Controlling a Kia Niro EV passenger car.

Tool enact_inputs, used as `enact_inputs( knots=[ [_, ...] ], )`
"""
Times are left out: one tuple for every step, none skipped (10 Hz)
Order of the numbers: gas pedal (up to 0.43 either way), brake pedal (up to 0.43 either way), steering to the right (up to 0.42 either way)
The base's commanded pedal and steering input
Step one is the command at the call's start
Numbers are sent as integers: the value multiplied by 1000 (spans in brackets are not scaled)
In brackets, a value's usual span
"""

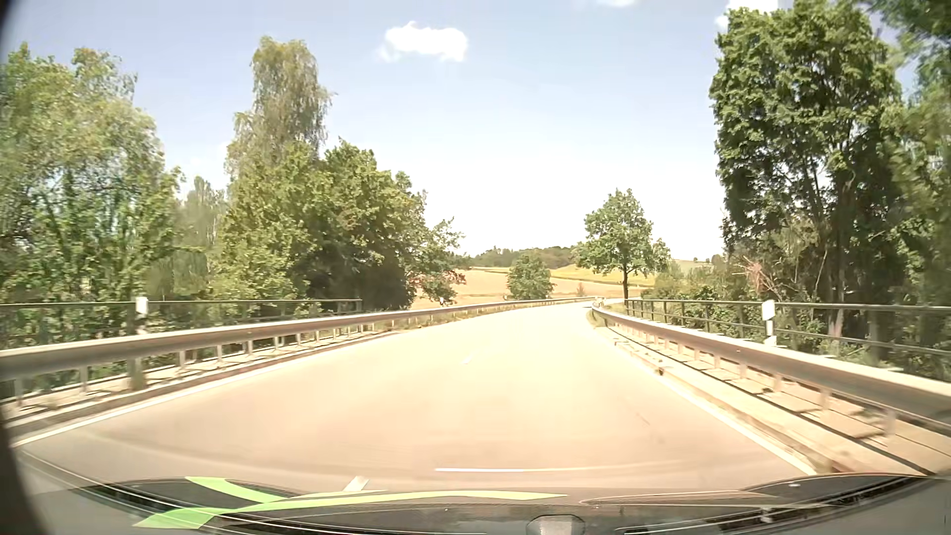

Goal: Follow the waypoints while adhering to traffic rules and regulations

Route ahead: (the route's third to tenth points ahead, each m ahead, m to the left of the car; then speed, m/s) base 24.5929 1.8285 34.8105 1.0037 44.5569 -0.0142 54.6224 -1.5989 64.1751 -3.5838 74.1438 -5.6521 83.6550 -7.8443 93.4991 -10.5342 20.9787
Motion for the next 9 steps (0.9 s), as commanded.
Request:
enact_inputs(
  knots=[
    [209, 0, 17],
    [209, 0, 17],
    [209, 0, 17],
    [209, 0, 16],
    [209, 0, 17],
    [209, 0, 17],
    [209, 0, 18],
    [209, 0, 18],
    [209, 0, 19]
  ],
)
